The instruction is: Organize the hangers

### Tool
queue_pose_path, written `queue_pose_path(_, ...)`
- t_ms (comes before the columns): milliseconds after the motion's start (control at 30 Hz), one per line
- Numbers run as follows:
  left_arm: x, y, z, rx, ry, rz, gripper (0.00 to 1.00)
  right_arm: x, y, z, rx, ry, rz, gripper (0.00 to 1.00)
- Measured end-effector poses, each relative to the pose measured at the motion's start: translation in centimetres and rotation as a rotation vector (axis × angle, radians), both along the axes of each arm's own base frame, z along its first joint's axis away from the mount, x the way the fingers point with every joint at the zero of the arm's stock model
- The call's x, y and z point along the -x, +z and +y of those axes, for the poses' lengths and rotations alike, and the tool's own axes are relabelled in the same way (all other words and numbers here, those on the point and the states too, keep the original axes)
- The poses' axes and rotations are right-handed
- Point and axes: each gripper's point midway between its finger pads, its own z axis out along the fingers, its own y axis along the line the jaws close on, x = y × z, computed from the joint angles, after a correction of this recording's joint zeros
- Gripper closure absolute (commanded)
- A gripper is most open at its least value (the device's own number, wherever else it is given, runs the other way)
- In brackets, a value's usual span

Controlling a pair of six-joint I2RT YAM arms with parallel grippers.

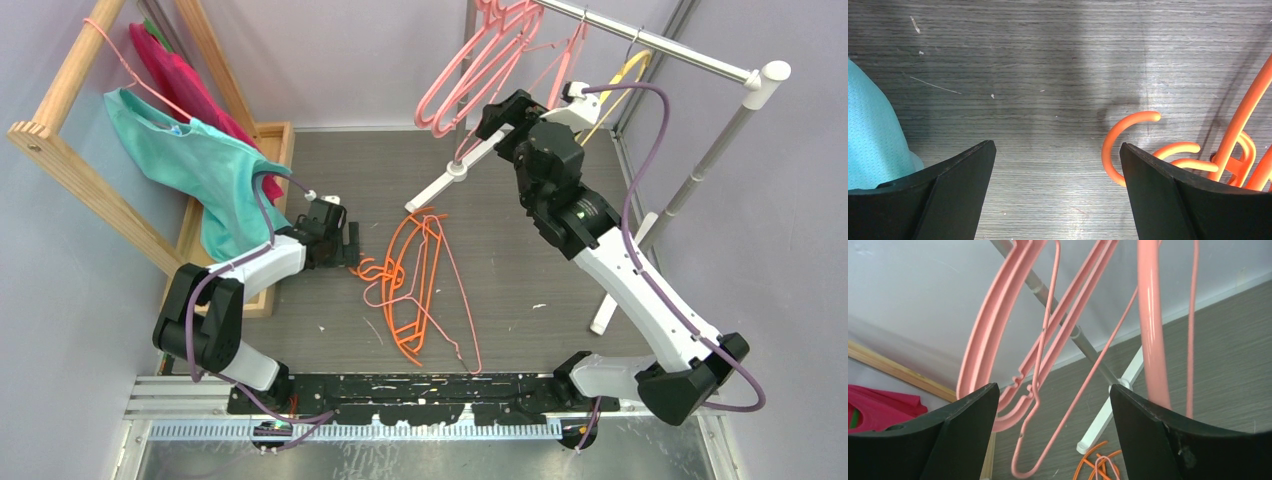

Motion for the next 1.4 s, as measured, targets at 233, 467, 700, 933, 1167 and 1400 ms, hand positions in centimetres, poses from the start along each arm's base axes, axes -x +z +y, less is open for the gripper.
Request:
queue_pose_path(233, 0.0, -0.2, 0.0, -0.002, -0.001, 0.005, 0.02, 0.6, 3.6, -1.5, -0.002, -0.047, -0.120, 0.24)
queue_pose_path(467, 0.0, -0.2, 0.0, -0.003, -0.002, 0.005, 0.02, -1.2, 5.1, -1.0, 0.064, -0.068, -0.208, 0.25)
queue_pose_path(700, 0.1, -0.5, 0.0, -0.007, -0.003, 0.016, 0.02, -1.9, 7.0, -1.1, 0.133, -0.103, -0.333, 0.21)
queue_pose_path(933, 0.1, -0.7, 0.0, -0.009, -0.003, 0.021, 0.02, -4.1, 7.1, -0.7, 0.267, -0.173, -0.398, 0.13)
queue_pose_path(1167, 0.1, -0.8, 0.0, -0.011, -0.003, 0.025, 0.02, -6.2, 5.9, -0.8, 0.416, -0.259, -0.397, 0.04)
queue_pose_path(1400, 0.1, -1.3, 0.0, -0.017, -0.003, 0.040, 0.02, -6.0, 7.0, -1.8, 0.440, -0.309, -0.435, 0.03)
